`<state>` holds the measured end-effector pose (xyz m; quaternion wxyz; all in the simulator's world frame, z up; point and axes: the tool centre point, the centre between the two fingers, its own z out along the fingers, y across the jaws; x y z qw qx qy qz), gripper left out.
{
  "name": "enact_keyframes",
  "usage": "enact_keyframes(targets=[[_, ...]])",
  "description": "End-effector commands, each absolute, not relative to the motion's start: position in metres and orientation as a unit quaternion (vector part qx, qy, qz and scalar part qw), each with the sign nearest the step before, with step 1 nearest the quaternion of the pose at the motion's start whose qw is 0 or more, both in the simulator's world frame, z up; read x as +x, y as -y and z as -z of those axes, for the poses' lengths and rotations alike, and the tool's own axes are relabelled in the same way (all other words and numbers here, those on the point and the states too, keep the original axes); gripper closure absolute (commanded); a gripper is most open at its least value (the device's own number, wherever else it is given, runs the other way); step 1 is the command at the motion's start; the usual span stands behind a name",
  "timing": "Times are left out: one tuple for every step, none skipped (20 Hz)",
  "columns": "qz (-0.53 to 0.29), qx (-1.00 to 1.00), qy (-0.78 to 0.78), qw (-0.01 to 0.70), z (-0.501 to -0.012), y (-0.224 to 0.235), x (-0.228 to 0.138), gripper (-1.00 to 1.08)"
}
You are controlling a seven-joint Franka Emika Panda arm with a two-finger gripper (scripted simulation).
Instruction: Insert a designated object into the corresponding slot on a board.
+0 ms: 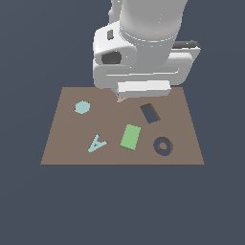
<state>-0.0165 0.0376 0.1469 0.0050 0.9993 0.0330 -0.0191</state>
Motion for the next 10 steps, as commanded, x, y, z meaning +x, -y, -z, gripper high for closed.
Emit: enact_keyframes(targets=[[0.019, 0.999, -0.033, 0.005, -0.147, -0.038, -0.017, -0.92], [0.019, 0.999, -0.033, 0.005, -0.147, -0.038, -0.016, -0.92], [0.019, 0.999, -0.032, 0.005, -0.146, -0.038, -0.016, -0.92], [0.019, 0.999, -0.030, 0.005, -0.145, -0.038, -0.015, -0.92], [0.019, 0.999, -0.028, 0.005, -0.144, -0.038, -0.014, -0.92], [0.018, 1.000, -0.025, 0.005, -0.142, -0.038, -0.013, -0.92], [0.018, 1.000, -0.021, 0.005, -0.140, -0.038, -0.011, -0.92], [0.017, 1.000, -0.017, 0.005, -0.138, -0.038, -0.010, -0.92], [0.017, 1.000, -0.011, 0.005, -0.135, -0.038, -0.007, -0.92], [0.016, 1.000, -0.006, 0.005, -0.132, -0.038, -0.005, -0.92]])
